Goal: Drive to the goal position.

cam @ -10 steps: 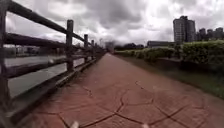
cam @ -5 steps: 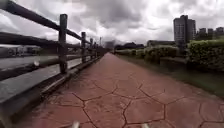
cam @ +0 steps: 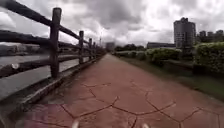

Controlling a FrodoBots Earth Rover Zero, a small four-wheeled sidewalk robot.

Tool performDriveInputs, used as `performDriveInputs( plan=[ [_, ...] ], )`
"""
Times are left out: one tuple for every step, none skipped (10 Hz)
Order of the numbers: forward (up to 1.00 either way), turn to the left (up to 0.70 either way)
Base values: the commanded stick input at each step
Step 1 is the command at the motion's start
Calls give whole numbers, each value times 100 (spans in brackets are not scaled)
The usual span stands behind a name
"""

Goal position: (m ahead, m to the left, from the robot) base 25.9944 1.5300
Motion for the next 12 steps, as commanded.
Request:
performDriveInputs(
  plan=[
    [70,0],
    [70,0],
    [70,0],
    [70,0],
    [70,0],
    [70,0],
    [70,0],
    [70,0],
    [70,0],
    [70,0],
    [70,0],
    [70,0]
  ],
)
